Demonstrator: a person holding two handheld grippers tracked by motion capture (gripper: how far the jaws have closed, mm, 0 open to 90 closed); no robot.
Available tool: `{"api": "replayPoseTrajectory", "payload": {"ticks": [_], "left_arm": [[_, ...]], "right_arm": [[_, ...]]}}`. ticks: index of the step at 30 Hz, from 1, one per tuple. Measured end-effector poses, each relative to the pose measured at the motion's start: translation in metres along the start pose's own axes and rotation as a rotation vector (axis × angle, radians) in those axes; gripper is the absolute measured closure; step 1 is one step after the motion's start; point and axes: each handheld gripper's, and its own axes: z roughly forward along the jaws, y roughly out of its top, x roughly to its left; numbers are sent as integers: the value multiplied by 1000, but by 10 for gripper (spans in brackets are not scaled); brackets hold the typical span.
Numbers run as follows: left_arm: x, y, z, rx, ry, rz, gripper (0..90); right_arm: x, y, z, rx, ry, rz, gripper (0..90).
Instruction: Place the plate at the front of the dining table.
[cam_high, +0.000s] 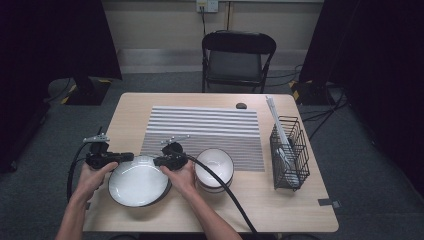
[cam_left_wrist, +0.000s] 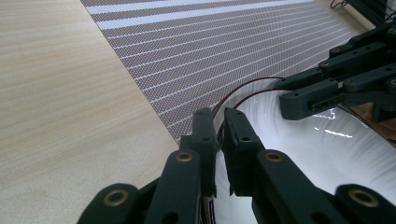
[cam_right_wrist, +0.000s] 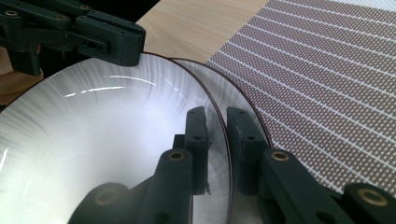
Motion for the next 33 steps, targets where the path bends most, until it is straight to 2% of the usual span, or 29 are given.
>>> {"api": "replayPoseTrajectory", "payload": {"ticks": [7, 11, 14, 17, 20, 22, 26, 28, 30, 33], "left_arm": [[0, 2, 0, -17, 3, 1, 843], [0, 0, 0, -7, 5, 0, 838], [1, -3, 1, 6, 1, -3, 783], [1, -4, -1, 6, 9, -14, 822], [0, -2, -1, 11, 16, 2, 823], [0, -1, -1, -8, 17, -1, 825], [-1, 2, 1, -14, 26, 7, 824], [0, 3, 1, -42, 18, 0, 827], [-2, 6, 0, -46, 37, 8, 828], [-1, 6, 1, -50, 28, 0, 828]], "right_arm": [[-1, 3, 1, -10, -1, -4, 804], [-1, 3, 1, -7, 1, -17, 805], [-2, 3, 1, -4, 2, -17, 807], [-2, 3, 1, -6, 5, -13, 808], [-2, 3, 1, -8, 2, -10, 808], [-1, 3, 0, -17, -1, -7, 811], [-5, 8, -2, -36, -7, 6, 820], [-4, 9, -2, -41, -14, -3, 820], [-3, 11, -2, -44, -23, -18, 819], [-2, 13, -3, -46, -34, -30, 823]]}}
